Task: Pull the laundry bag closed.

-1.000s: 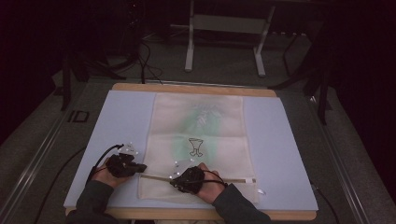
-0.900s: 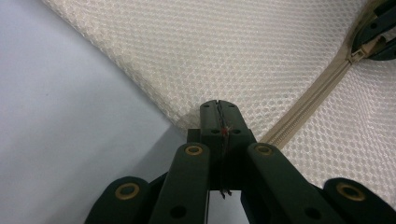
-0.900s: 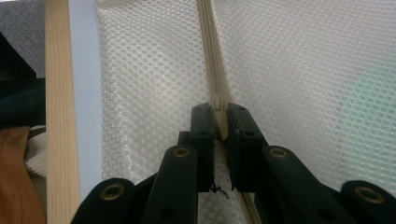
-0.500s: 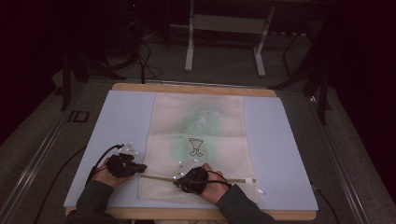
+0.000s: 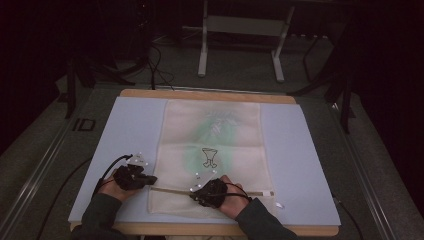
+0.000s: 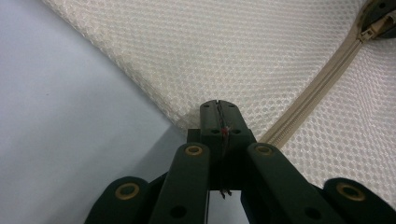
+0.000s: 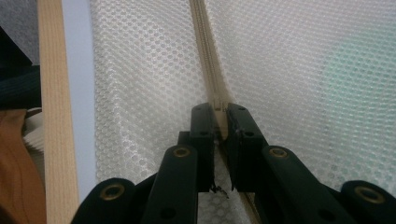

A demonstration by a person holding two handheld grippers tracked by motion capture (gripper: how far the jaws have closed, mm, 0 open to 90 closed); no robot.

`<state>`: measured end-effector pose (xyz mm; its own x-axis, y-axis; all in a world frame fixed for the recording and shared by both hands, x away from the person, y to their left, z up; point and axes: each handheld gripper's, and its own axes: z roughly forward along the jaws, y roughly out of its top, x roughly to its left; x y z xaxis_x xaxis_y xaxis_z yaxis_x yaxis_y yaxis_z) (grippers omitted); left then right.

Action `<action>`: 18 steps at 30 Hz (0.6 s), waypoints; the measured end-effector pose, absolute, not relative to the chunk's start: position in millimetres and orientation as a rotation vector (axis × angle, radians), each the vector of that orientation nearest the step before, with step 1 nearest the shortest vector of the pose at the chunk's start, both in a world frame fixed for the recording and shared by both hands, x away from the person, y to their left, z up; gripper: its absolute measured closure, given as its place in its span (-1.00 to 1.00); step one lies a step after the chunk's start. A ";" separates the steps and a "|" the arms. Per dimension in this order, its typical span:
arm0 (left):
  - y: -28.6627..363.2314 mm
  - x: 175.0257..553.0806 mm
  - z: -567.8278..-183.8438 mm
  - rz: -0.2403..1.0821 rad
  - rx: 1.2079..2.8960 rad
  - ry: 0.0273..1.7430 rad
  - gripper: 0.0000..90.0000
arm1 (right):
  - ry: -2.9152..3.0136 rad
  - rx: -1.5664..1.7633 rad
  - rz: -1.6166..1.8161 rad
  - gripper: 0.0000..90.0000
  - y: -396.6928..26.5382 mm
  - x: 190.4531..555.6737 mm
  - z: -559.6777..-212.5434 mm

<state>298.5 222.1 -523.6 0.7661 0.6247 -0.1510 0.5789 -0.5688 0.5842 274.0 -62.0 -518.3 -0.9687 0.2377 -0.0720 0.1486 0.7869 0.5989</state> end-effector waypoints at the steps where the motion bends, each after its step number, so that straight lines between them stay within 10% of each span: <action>1: 222.1 298.5 -523.6 0.095 2.330 0.895 1.00 | 2.833 0.308 0.931 0.83 -62.0 274.0 -518.3; 18: 221.8 298.2 -523.5 0.097 2.332 0.897 1.00 | 2.839 0.335 0.918 0.83 -76.2 275.9 -517.5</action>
